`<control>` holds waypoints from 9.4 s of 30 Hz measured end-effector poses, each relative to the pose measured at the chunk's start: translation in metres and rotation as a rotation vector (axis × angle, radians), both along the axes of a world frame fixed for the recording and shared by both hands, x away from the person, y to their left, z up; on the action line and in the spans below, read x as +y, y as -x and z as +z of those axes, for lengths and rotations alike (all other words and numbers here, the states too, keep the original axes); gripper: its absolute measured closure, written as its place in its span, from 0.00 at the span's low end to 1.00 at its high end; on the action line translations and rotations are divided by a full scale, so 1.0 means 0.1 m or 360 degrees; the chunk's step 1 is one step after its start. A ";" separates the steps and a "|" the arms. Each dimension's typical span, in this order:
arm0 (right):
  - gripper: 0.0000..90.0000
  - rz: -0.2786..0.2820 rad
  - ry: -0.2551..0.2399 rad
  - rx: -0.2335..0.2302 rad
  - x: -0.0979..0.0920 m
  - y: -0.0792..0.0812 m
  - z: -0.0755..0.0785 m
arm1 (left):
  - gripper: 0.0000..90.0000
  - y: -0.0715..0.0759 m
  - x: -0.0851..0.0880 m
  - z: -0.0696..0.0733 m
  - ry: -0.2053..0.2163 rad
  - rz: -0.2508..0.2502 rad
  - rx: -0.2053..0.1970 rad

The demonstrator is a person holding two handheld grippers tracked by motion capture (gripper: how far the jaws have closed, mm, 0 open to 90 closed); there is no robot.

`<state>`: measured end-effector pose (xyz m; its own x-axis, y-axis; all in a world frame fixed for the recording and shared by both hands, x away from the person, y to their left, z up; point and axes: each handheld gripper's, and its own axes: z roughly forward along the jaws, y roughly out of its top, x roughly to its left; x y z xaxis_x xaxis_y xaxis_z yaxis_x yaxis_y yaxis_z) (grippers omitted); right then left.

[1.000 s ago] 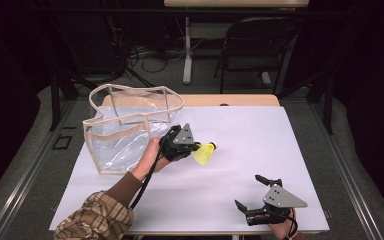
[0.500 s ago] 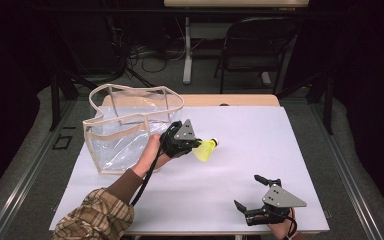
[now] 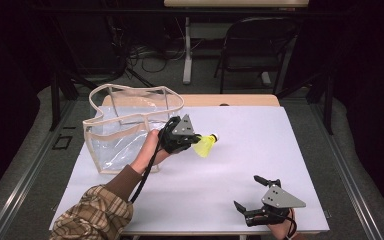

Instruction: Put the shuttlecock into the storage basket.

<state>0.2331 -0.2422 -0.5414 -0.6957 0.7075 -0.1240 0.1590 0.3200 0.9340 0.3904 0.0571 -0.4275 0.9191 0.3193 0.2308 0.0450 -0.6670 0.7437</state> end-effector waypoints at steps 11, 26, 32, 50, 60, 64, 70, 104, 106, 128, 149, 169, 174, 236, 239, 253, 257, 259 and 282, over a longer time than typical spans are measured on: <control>0.00 0.0003 0.0006 -0.0013 0.00 -0.01 0.00 | 0.99 -0.01 0.02 0.10 0.0014 0.0013 -0.0009; 0.00 -0.0010 0.0013 -0.0010 0.00 -0.01 0.00 | 0.99 -0.02 0.06 0.25 0.0003 0.0034 -0.0058; 0.00 -0.0016 0.0015 -0.0012 0.00 -0.02 -0.01 | 0.99 -0.05 0.07 0.30 0.0003 0.0040 -0.0067; 0.00 -0.0012 0.0014 -0.0010 0.00 -0.02 -0.01 | 0.99 -0.07 0.05 0.50 0.0010 0.0057 -0.0115; 0.00 -0.0023 0.0019 -0.0013 -0.01 -0.03 -0.01 | 0.99 -0.11 0.04 0.60 -0.0010 0.0064 -0.0150; 0.00 -0.0022 0.0018 -0.0014 -0.01 -0.03 -0.01 | 0.99 -0.13 0.05 0.63 -0.0012 0.0065 -0.0165; 0.00 -0.0022 0.0018 -0.0011 0.00 -0.03 -0.01 | 0.99 -0.13 0.07 0.65 0.0003 0.0081 -0.0161; 0.00 -0.0032 0.0020 -0.0005 0.00 -0.04 -0.01 | 0.99 -0.20 0.10 0.87 0.0025 0.0116 -0.0233; 0.00 -0.0041 0.0022 -0.0009 0.00 -0.04 -0.01 | 0.99 -0.21 0.11 0.89 0.0031 0.0124 -0.0233; 0.00 -0.0047 0.0020 -0.0012 -0.01 -0.04 -0.01 | 0.99 -0.24 0.31 1.03 0.0081 0.0211 -0.0276; 0.00 -0.0050 0.0020 -0.0009 -0.01 -0.05 -0.01 | 0.99 -0.27 0.51 1.12 0.0105 0.0296 -0.0305; 0.00 -0.0054 0.0024 0.0002 -0.01 -0.05 -0.02 | 0.99 -0.31 0.74 1.16 0.0127 0.0391 -0.0322; 0.00 -0.0056 0.0021 0.0001 -0.01 -0.05 -0.02 | 0.99 -0.31 0.81 1.16 0.0125 0.0414 -0.0327; 0.00 -0.0055 0.0037 -0.0006 0.00 -0.06 -0.02 | 0.99 -0.48 1.49 1.01 0.0129 0.0730 -0.0273; 0.00 -0.0056 0.0037 -0.0007 0.00 -0.06 -0.02 | 0.99 -0.49 1.51 1.00 0.0129 0.0741 -0.0269; 0.00 -0.0059 0.0034 0.0004 0.00 -0.06 -0.02 | 0.99 -0.54 1.59 0.93 0.0131 0.0782 -0.0238; 0.00 -0.0058 0.0032 0.0003 0.00 -0.06 -0.02 | 0.99 -0.55 1.61 0.91 0.0132 0.0787 -0.0231; 0.00 -0.0057 0.0030 0.0004 0.00 -0.06 -0.02 | 0.99 -0.55 1.62 0.91 0.0133 0.0786 -0.0226; 0.00 -0.0058 0.0023 0.0002 0.00 -0.05 -0.01 | 0.99 -0.59 1.66 0.83 0.0114 0.0804 -0.0199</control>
